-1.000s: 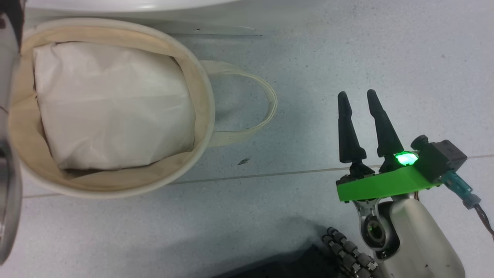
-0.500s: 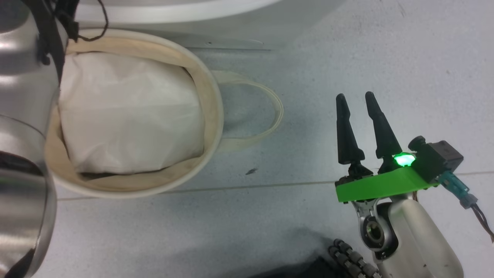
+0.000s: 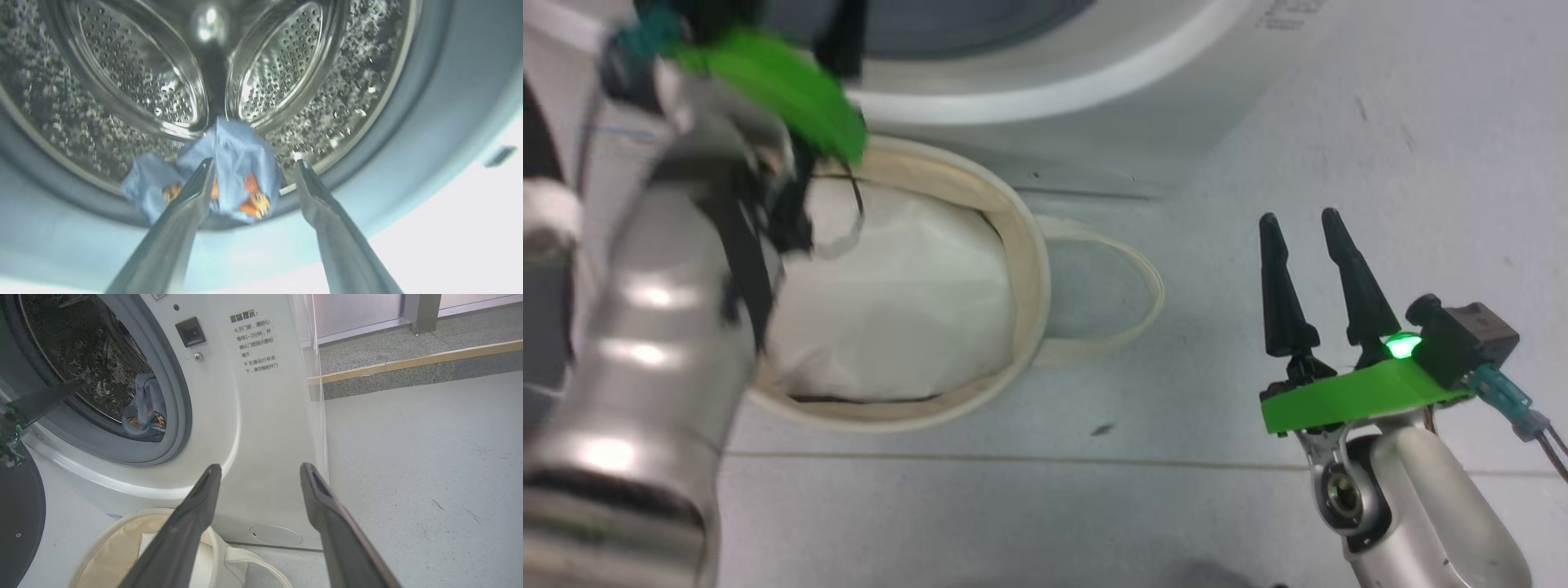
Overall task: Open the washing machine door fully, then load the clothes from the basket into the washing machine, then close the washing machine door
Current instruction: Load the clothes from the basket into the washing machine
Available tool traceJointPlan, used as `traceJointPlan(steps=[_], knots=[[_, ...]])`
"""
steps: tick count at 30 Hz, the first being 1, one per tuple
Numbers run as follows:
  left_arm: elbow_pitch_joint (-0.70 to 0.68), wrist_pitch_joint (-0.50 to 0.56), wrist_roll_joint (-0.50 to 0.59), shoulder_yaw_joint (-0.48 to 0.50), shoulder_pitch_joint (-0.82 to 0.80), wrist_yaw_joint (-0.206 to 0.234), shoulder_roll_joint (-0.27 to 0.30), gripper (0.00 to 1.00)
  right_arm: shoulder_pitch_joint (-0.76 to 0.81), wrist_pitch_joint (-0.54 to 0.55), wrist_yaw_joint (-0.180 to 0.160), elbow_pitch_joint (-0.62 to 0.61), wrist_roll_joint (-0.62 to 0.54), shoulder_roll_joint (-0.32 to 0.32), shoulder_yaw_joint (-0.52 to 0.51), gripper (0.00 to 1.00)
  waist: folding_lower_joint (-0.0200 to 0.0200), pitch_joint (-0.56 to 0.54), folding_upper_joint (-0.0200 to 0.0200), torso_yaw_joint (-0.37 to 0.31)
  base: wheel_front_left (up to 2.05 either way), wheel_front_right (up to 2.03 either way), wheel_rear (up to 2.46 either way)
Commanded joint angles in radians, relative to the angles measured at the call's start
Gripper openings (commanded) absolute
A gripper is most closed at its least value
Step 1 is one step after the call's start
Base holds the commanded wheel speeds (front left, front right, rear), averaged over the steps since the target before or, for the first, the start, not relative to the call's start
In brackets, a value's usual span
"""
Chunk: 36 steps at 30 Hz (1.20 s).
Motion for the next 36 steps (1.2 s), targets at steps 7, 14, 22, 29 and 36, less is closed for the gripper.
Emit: traceJointPlan(steps=[7,14,22,29,36], knots=[[-0.216,-0.004,0.0,0.117,0.339,-0.029,0.004,1.0,0.07,-0.005,0.007,-0.004,0.018,-0.056,0.028,1.0,0.0001,-0.209,0.0,0.105,0.0,0.0,0.0],[-0.409,-0.004,0.031,0.209,0.62,-0.05,-0.014,1.0,0.122,-0.005,0.007,-0.017,0.01,-0.101,0.058,1.0,0.0001,-0.345,0.0,0.149,0.0,0.0,0.0],[-0.624,-0.004,0.043,0.317,0.88,-0.058,-0.022,1.0,0.187,-0.005,0.007,-0.041,-0.002,-0.116,0.062,1.0,0.0001,-0.437,0.0,0.165,0.0,0.0,0.0],[-0.64,-0.004,0.066,0.327,0.946,-0.059,-0.031,1.0,0.186,-0.005,0.007,-0.039,-0.042,-0.133,0.067,1.0,0.0001,-0.456,0.0,0.173,0.0,0.0,0.0],[-0.615,-0.004,0.105,0.344,0.959,-0.055,-0.037,1.0,0.197,-0.005,0.007,-0.037,-0.044,-0.12,0.035,1.0,0.0001,-0.456,0.0,0.172,0.0,0.0,0.0]])
